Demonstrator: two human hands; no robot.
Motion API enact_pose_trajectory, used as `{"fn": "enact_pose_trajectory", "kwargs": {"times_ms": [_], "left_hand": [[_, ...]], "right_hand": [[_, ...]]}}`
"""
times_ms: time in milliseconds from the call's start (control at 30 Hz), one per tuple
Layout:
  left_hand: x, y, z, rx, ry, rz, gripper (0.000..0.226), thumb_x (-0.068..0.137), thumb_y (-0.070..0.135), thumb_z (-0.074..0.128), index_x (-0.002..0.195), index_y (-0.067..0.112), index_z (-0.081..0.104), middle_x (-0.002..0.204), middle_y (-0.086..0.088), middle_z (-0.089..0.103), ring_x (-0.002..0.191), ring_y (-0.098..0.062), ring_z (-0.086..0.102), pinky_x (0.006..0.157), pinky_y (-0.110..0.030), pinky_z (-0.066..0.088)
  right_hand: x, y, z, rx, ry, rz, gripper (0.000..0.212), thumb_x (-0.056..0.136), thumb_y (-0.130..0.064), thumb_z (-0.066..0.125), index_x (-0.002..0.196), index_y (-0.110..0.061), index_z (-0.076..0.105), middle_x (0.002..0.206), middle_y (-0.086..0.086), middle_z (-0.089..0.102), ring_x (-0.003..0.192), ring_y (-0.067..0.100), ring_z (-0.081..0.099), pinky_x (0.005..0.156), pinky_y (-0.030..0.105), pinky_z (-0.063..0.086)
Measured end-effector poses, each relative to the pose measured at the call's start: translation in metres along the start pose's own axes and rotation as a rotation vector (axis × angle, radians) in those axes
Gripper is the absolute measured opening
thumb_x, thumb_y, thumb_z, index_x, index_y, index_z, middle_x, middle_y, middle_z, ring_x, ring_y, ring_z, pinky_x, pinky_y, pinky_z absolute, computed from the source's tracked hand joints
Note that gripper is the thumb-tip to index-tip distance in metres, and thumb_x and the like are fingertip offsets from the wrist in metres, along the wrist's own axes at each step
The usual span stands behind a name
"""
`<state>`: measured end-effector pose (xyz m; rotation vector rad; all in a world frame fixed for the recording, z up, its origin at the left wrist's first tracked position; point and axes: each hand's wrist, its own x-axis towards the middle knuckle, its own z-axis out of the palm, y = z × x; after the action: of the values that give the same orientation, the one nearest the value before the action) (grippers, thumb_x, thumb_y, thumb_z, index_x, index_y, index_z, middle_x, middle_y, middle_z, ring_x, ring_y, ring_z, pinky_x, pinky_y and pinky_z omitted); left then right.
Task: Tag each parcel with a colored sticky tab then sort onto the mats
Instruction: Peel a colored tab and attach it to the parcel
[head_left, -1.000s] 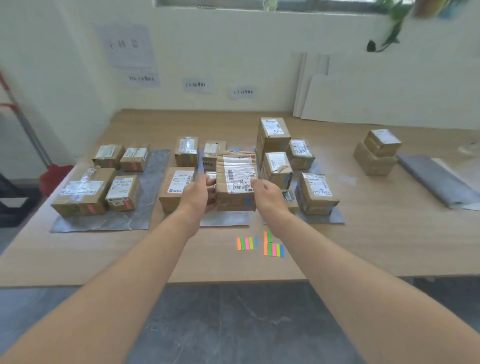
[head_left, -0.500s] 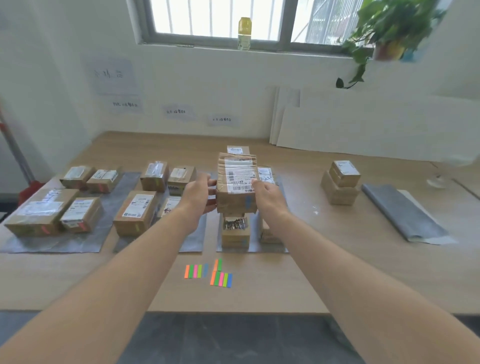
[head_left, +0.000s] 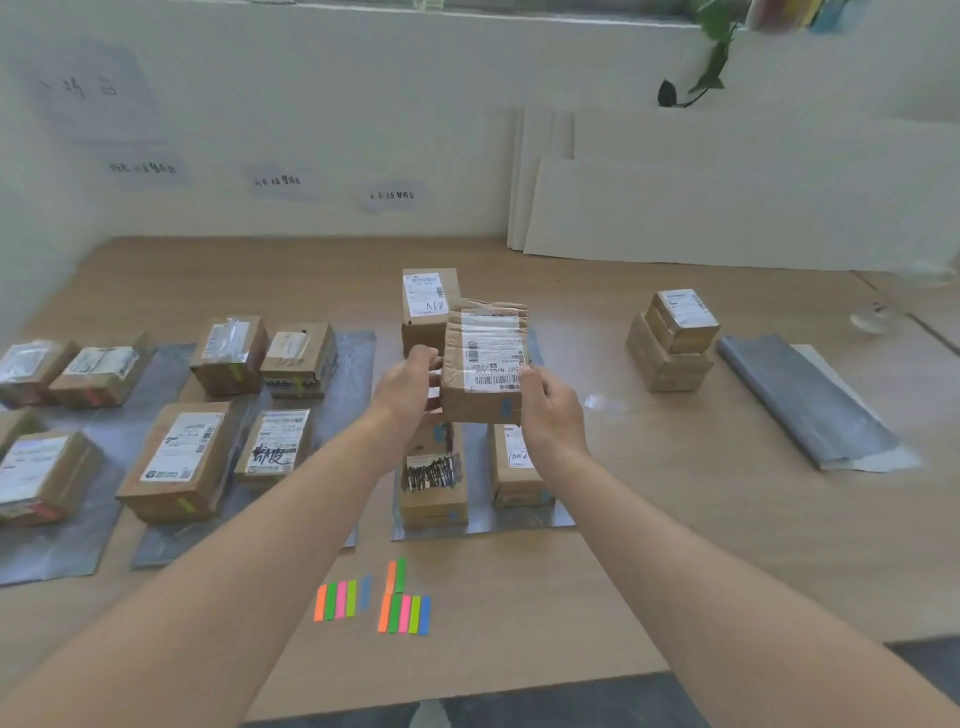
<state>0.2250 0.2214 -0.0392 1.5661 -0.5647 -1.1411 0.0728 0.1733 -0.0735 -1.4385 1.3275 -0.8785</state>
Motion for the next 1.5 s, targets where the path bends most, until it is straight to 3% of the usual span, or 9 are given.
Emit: {"fn": "enact_pose_trajectory", "kwargs": {"times_ms": [133, 267, 367, 567, 700, 900, 1100, 1300, 1500], "left_hand": [[0.046, 0.004, 0.014, 0.066, -0.029, -0.032, 0.037, 0.100, 0.037, 0.039, 0.108, 0.017, 0.070, 0.100, 0.001, 0.073, 0.084, -0.020, 0.067, 0.088, -0.038, 0.055], [0.082, 0.009, 0.034, 0.096, -0.049, -0.059, 0.036, 0.101, 0.038, 0.037, 0.105, 0.022, 0.068, 0.097, 0.004, 0.071, 0.089, -0.021, 0.064, 0.097, -0.044, 0.050], [0.101, 0.011, 0.054, 0.094, -0.032, -0.081, 0.034, 0.101, 0.038, 0.037, 0.103, 0.025, 0.068, 0.103, 0.003, 0.072, 0.092, -0.021, 0.065, 0.098, -0.044, 0.050], [0.135, 0.004, 0.106, 0.035, 0.038, -0.102, 0.029, 0.102, 0.033, 0.038, 0.100, 0.024, 0.065, 0.104, -0.001, 0.071, 0.087, -0.016, 0.065, 0.079, -0.030, 0.050], [0.156, -0.007, 0.129, 0.044, 0.104, -0.097, 0.033, 0.102, 0.035, 0.036, 0.098, 0.027, 0.068, 0.102, 0.004, 0.075, 0.106, -0.019, 0.066, 0.094, -0.033, 0.045], [0.191, -0.019, 0.140, -0.007, 0.148, -0.118, 0.035, 0.103, 0.034, 0.038, 0.091, 0.025, 0.069, 0.074, 0.015, 0.074, 0.086, -0.007, 0.066, 0.077, -0.022, 0.046], [0.230, -0.028, 0.137, -0.031, 0.120, -0.166, 0.034, 0.106, 0.033, 0.034, 0.096, 0.029, 0.066, 0.076, 0.026, 0.073, 0.072, 0.013, 0.065, 0.066, -0.012, 0.041], [0.265, -0.034, 0.130, -0.027, 0.108, -0.191, 0.032, 0.103, 0.040, 0.039, 0.100, 0.034, 0.070, 0.098, 0.021, 0.075, 0.108, -0.002, 0.061, 0.096, -0.027, 0.041], [0.279, -0.038, 0.132, -0.061, 0.104, -0.211, 0.032, 0.103, 0.039, 0.040, 0.106, 0.031, 0.071, 0.105, 0.017, 0.075, 0.111, -0.005, 0.063, 0.080, -0.024, 0.042]], "right_hand": [[0.045, 0.005, 0.001, -0.002, 0.049, 0.026, 0.036, 0.104, -0.037, 0.042, 0.102, -0.018, 0.073, 0.097, -0.003, 0.073, 0.091, 0.018, 0.064, 0.072, 0.033, 0.048], [0.083, 0.014, -0.004, 0.028, 0.050, 0.068, 0.041, 0.097, -0.047, 0.040, 0.097, -0.019, 0.071, 0.096, 0.000, 0.074, 0.096, 0.024, 0.067, 0.082, 0.044, 0.054], [0.111, 0.024, -0.014, 0.037, 0.006, 0.101, 0.035, 0.101, -0.045, 0.042, 0.110, -0.024, 0.068, 0.104, -0.012, 0.072, 0.100, 0.010, 0.064, 0.081, 0.028, 0.051], [0.173, 0.052, -0.036, 0.034, -0.070, 0.154, 0.036, 0.099, -0.048, 0.044, 0.120, -0.026, 0.064, 0.110, -0.008, 0.072, 0.104, 0.012, 0.066, 0.088, 0.035, 0.055], [0.208, 0.064, -0.046, 0.074, -0.171, 0.176, 0.031, 0.104, -0.038, 0.044, 0.124, -0.022, 0.062, 0.113, -0.006, 0.071, 0.106, 0.013, 0.065, 0.084, 0.031, 0.052], [0.242, 0.080, -0.034, 0.053, -0.239, 0.183, 0.046, 0.087, -0.051, 0.043, 0.121, -0.028, 0.064, 0.117, -0.003, 0.070, 0.108, 0.017, 0.065, 0.089, 0.036, 0.054], [0.276, 0.089, -0.018, 0.049, -0.283, 0.236, 0.032, 0.105, -0.035, 0.040, 0.119, -0.023, 0.066, 0.111, -0.006, 0.072, 0.104, 0.014, 0.065, 0.082, 0.030, 0.047], [0.302, 0.095, 0.003, 0.073, -0.264, 0.268, 0.034, 0.106, -0.034, 0.038, 0.116, -0.026, 0.069, 0.111, -0.010, 0.073, 0.107, 0.011, 0.065, 0.086, 0.030, 0.049], [0.316, 0.106, 0.016, 0.114, -0.238, 0.271, 0.039, 0.107, -0.034, 0.036, 0.123, -0.021, 0.069, 0.116, -0.005, 0.073, 0.109, 0.013, 0.065, 0.089, 0.030, 0.048]]}}
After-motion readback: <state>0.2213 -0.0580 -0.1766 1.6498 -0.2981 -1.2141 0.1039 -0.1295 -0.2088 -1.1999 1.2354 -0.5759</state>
